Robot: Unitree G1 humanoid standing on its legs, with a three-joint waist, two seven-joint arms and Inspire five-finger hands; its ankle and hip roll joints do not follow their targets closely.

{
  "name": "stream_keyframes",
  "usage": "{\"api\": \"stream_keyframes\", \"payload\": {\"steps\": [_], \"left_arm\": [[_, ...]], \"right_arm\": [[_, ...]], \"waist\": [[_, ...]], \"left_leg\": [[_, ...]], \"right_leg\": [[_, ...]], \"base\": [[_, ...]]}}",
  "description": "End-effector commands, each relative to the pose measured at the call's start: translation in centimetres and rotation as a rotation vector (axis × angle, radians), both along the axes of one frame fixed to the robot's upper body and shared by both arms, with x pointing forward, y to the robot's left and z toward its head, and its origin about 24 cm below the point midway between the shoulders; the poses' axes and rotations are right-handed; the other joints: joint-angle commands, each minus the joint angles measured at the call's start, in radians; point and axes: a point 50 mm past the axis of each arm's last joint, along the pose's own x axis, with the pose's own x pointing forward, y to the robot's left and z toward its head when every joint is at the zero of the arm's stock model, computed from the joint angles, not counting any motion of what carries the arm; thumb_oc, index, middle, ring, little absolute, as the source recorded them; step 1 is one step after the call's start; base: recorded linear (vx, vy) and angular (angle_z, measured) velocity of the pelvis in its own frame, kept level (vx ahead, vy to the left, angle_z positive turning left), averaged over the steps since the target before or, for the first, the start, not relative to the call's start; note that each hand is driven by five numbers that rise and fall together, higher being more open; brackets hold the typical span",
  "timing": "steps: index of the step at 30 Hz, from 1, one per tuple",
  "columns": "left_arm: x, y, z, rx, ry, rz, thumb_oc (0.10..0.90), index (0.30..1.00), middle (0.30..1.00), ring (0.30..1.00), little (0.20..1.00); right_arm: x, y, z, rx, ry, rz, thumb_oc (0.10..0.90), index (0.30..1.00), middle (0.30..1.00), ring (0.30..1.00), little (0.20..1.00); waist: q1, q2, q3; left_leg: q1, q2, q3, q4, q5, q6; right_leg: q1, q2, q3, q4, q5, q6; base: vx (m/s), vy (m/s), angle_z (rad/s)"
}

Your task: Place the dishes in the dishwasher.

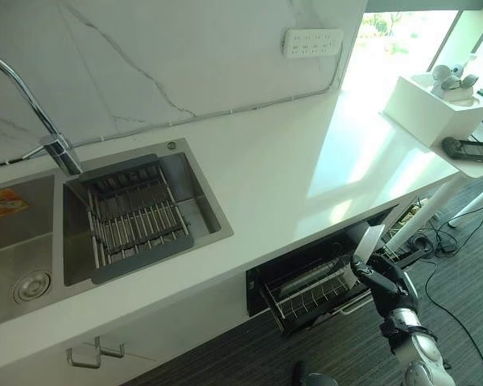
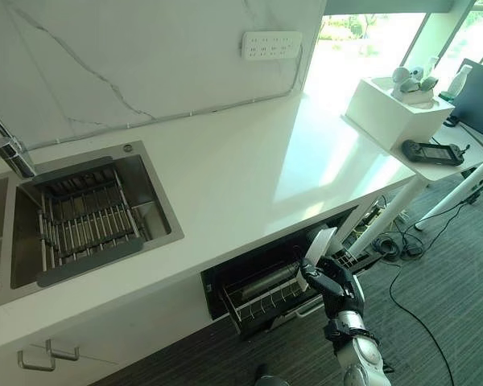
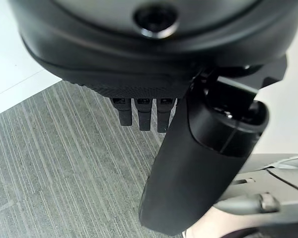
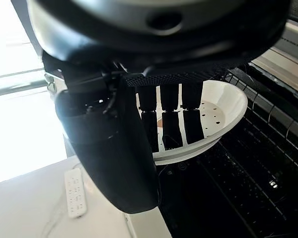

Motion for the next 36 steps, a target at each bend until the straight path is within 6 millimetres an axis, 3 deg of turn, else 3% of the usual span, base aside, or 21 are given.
{"api": "stream_keyframes", "payload": {"steps": [1,7,14,28,36], "left_arm": [[4.0,-0.4,0.3,-0.024,-0.139,0.021,0.8,0.9,0.9,0.9,0.9],[4.1,-0.4,0.3,-0.026,-0.143,0.02,0.8,0.9,0.9,0.9,0.9],[4.4,-0.2,0.4,-0.021,-0.143,0.01,0.8,0.9,0.9,0.9,0.9],[4.9,2.0,1.1,0.014,-0.133,-0.039,0.8,0.9,0.9,0.9,0.9],[5.5,2.8,1.4,0.024,-0.127,-0.058,0.8,0.9,0.9,0.9,0.9]], "right_arm": [[3.1,-0.8,6.5,-0.126,-0.324,0.036,0.4,0.3,0.3,0.3,0.3],[3.2,0.1,5.8,-0.149,-0.305,0.073,0.4,0.3,0.3,0.3,0.3],[3.5,0.8,5.7,-0.355,-0.237,0.269,0.4,0.3,0.3,0.3,0.3],[5.9,-2.7,9.6,-0.771,-0.069,0.599,0.4,0.3,0.3,0.3,0.3],[6.3,-3.5,9.1,-0.978,0.081,0.776,0.4,0.3,0.3,0.3,0.3]], "waist": [[-0.015,-0.003,-0.007],[-0.011,-0.002,-0.007],[0.0,-0.004,-0.004],[0.04,-0.034,-0.016],[0.066,-0.045,-0.02]], "left_leg": [[0.012,0.008,-0.073,0.007,-0.054,0.005],[0.013,0.007,-0.075,0.007,-0.053,0.004],[0.01,0.004,-0.085,0.007,-0.053,0.003],[-0.001,0.009,-0.098,0.007,-0.046,-0.006],[-0.009,0.011,-0.113,0.007,-0.04,-0.01]], "right_leg": [[0.046,-0.048,0.017,0.114,-0.161,0.077],[0.049,-0.047,0.014,0.114,-0.162,0.077],[0.053,-0.053,0.003,0.114,-0.162,0.077],[0.059,-0.059,-0.026,0.114,-0.157,0.077],[0.065,-0.063,-0.043,0.114,-0.157,0.075]], "base": [[0.0,0.0,0.0],[0.0,0.0,0.0],[-0.01,-0.004,0.03],[0.0,-0.011,0.04],[0.01,-0.012,0.06]]}}
